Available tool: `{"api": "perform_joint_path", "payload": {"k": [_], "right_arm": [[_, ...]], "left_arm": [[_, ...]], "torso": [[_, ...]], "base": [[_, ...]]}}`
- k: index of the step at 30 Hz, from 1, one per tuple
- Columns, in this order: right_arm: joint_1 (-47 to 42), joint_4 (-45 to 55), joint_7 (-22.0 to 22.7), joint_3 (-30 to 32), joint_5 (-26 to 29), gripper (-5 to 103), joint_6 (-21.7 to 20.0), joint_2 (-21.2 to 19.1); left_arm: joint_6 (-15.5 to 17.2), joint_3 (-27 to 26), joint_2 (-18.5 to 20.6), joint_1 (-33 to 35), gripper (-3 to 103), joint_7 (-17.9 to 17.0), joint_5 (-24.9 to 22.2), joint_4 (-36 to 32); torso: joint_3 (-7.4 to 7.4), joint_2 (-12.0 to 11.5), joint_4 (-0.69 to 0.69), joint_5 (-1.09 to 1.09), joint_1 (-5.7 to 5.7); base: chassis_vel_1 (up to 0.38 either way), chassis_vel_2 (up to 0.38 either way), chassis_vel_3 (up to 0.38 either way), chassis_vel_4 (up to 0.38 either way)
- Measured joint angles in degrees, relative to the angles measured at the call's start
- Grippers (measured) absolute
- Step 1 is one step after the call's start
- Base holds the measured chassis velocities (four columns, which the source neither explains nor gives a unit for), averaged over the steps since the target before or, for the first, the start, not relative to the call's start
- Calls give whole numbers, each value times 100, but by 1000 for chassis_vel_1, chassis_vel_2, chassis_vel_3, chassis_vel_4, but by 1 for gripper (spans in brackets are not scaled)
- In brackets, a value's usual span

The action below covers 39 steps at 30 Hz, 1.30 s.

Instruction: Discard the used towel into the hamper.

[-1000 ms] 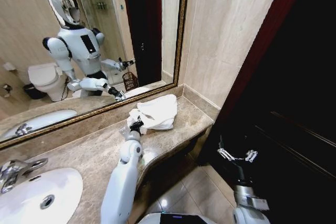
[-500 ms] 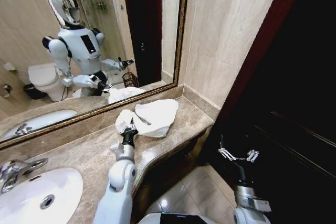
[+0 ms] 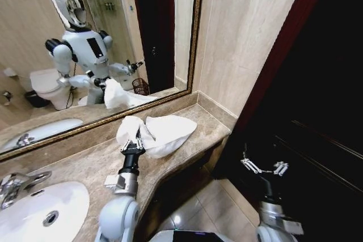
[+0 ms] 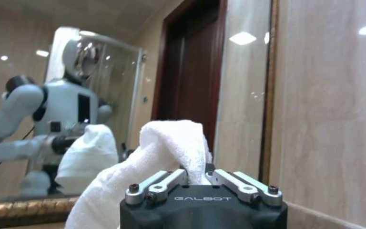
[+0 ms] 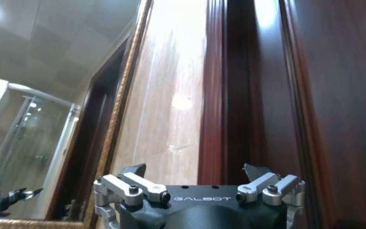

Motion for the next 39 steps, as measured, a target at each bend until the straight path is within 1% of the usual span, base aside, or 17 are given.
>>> {"api": "perform_joint_path", "payload": {"k": [2, 4, 5, 6, 8, 9, 11, 12, 13, 14, 16, 18, 24, 26, 28, 32, 39], "right_arm": [[0, 13, -1, 10, 30, 100, 0, -9], [4, 26, -1, 38, 94, 100, 1, -11], [4, 26, -1, 38, 94, 100, 1, -11], [4, 49, 15, 38, 98, 100, 2, 3], [10, 209, 227, 2, 94, 100, -19, 64], [10, 209, 227, 2, 94, 100, -19, 64], [27, 459, 412, -24, 53, 100, -87, 118], [27, 459, 412, -24, 53, 100, -87, 118], [40, 567, 458, -27, 15, 100, -111, 118], [44, 630, 483, -27, 9, 100, -134, 103], [46, 657, 494, -27, 13, 100, -149, 92], [53, 721, 520, -11, 62, 100, -192, 68], [18, 731, 521, -12, 88, 100, -198, 86], [9, 723, 516, -33, 78, 100, -187, 101], [14, 702, 516, -34, 47, 100, -176, 105], [83, 518, 516, -6, -181, 100, -28, 126], [89, 492, 539, -21, -181, 100, -9, 134]], "left_arm": [[-34, 15, 0, 40, 4, 8, 53, -36], [-273, 110, 0, 195, 4, 13, 278, -45], [-273, 110, 0, 195, 4, 13, 278, -45], [-370, 158, 0, 265, 4, 29, 354, -7], [-548, 203, 0, 343, 4, 154, 424, 60], [-548, 203, 0, 343, 4, 154, 424, 60], [-688, 191, 0, 338, 4, 454, 440, 78], [-688, 191, 0, 338, 4, 454, 440, 78], [-758, 189, 0, 312, 4, 632, 440, 93], [-796, 189, 0, 292, 4, 737, 440, 105], [-825, 189, 0, 282, 4, 799, 438, 113], [-941, 184, 0, 259, 4, 1024, 429, 140], [-959, 190, 0, 240, 4, 1084, 357, 146], [-960, 189, 0, 220, 4, 1113, 263, 146], [-963, 188, 0, 214, 4, 1141, 224, 146], [-1057, 189, 0, 212, 4, 1226, 129, 162], [-1078, 198, 0, 216, 4, 1241, 64, 190]], "torso": [[0, 0, 0, 0, 0], [1, 0, 0, 0, 1], [1, 0, 0, 0, 1], [1, 0, 0, 1, 0], [1, 0, 0, 0, 0], [1, 0, 0, 0, 0], [0, 0, -1, 0, 0], [0, 0, -1, 0, 0], [0, 0, -1, -1, 0], [1, 0, -1, 0, 1], [1, 0, -1, 0, 1], [1, 0, 0, -1, 1], [0, 0, -1, 0, 0], [1, 0, -1, 0, 1], [1, 0, -1, 0, 0], [1, -1, 0, 1, 1], [1, 0, 0, 0, 0]], "base": [[0, 0, 0, 0], [-52, -40, -44, -43], [-52, -57, -49, -43], [-57, -57, -59, -60], [-81, -77, -60, -75], [-81, -92, -61, -75], [-77, -95, -82, -79], [-74, -98, -82, -77], [-96, -108, -93, -103], [-96, -90, -104, -103], [-94, -90, -104, -103], [-98, -101, -115, -109], [-107, -124, -132, -104], [-118, -139, -138, -118], [-100, -114, -133, -114], [-128, -116, -110, -129], [-124, -126, -123, -127]]}}
